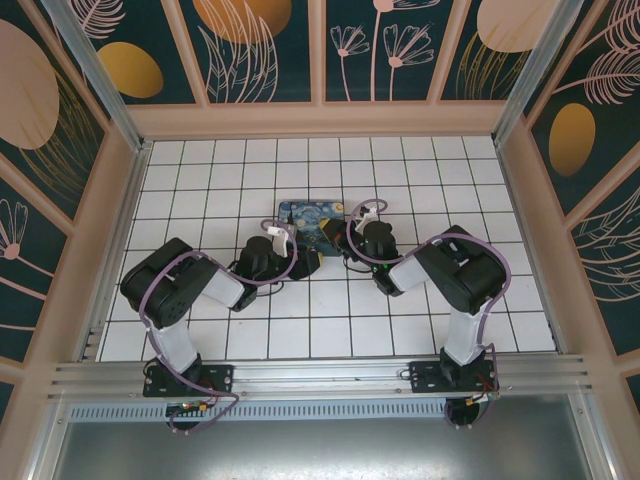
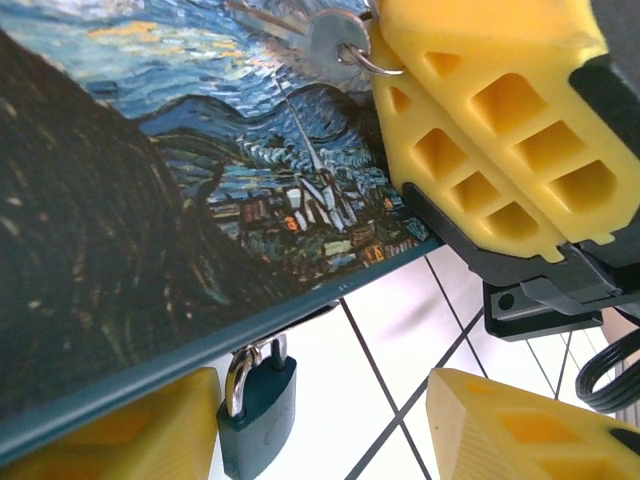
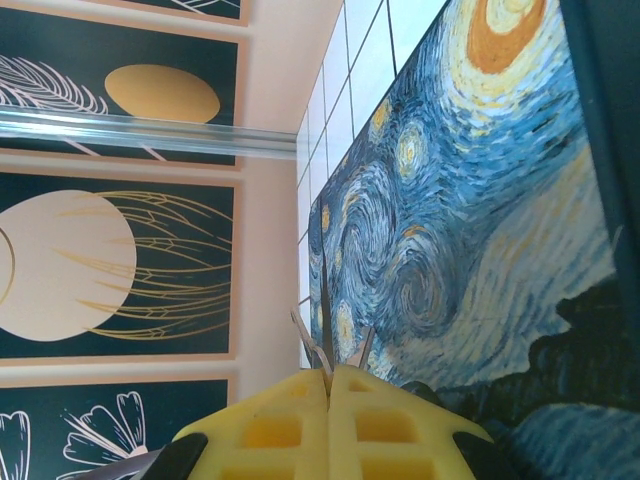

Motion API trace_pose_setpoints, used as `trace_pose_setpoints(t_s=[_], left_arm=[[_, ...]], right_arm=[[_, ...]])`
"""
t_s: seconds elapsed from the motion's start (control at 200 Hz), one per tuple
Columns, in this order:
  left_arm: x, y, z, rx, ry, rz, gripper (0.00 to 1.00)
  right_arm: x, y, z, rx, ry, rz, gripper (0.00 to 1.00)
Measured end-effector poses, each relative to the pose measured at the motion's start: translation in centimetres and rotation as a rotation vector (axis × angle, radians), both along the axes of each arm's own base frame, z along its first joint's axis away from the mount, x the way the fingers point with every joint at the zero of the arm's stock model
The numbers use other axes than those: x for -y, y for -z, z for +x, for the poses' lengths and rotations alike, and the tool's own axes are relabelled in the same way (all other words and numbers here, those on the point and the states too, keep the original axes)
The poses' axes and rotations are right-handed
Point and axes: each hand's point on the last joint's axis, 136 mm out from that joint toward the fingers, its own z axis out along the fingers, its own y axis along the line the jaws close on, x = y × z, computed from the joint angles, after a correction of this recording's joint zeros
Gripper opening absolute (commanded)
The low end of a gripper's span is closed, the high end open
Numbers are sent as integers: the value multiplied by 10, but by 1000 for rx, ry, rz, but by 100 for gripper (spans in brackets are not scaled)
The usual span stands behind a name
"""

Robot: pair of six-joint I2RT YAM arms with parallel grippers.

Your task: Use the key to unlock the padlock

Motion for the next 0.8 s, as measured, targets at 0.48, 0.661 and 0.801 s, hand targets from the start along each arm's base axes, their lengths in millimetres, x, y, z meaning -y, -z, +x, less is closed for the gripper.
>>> trace_pose_setpoints(t_s=[0.48,0.661,0.801], left_arm=[[1,6,-1,-14,-7,-50,54],[0,9,1,-24,-25,-47,54],[-1,13,6,-24,-50,-35,52]], right_arm=[[0,0,0,-9,3,12,0],[0,1,1,-9,3,16,0],[-1,1,1,-5,3,20,0]])
